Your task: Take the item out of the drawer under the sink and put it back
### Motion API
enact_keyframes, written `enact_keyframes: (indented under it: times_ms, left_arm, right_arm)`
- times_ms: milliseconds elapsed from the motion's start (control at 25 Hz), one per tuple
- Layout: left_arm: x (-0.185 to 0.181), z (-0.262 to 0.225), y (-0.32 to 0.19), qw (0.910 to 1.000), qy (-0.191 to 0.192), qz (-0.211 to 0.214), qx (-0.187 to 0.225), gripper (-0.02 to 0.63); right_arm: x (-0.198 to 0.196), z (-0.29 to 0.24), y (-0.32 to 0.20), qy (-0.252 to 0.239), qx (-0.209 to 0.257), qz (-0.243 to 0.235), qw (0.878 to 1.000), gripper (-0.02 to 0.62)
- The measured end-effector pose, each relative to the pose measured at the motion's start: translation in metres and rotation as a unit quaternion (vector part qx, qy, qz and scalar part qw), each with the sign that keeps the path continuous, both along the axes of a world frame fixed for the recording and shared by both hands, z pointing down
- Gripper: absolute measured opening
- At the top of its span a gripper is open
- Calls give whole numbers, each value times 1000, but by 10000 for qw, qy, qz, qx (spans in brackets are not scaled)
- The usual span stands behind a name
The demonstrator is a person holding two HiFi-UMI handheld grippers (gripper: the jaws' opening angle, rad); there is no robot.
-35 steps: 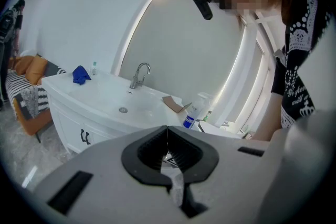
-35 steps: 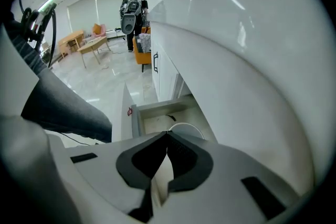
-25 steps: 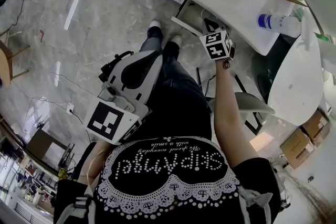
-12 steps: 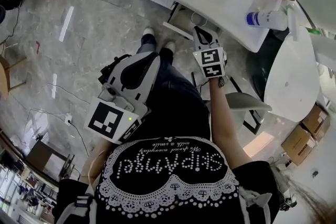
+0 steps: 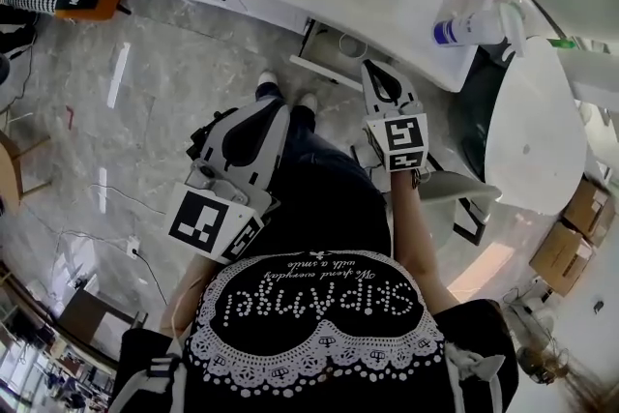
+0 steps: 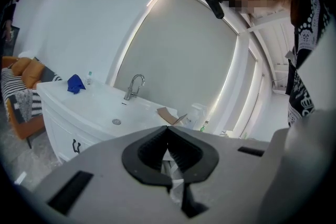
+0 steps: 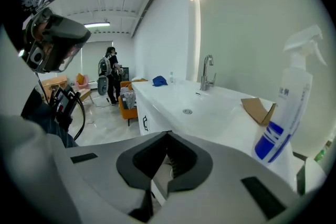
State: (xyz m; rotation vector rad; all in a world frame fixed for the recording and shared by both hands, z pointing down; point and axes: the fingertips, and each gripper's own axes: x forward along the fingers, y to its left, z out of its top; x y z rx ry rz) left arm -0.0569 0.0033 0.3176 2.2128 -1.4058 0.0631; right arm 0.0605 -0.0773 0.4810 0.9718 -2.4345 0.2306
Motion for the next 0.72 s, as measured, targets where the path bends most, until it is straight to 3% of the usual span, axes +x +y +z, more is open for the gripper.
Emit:
enact_keyframes:
  times_ms: [720]
  left_arm:
    - [22, -19, -20, 9975, -59, 467, 529, 3]
  right_arm:
    - [23, -93, 12, -870, 634, 701, 9917, 17]
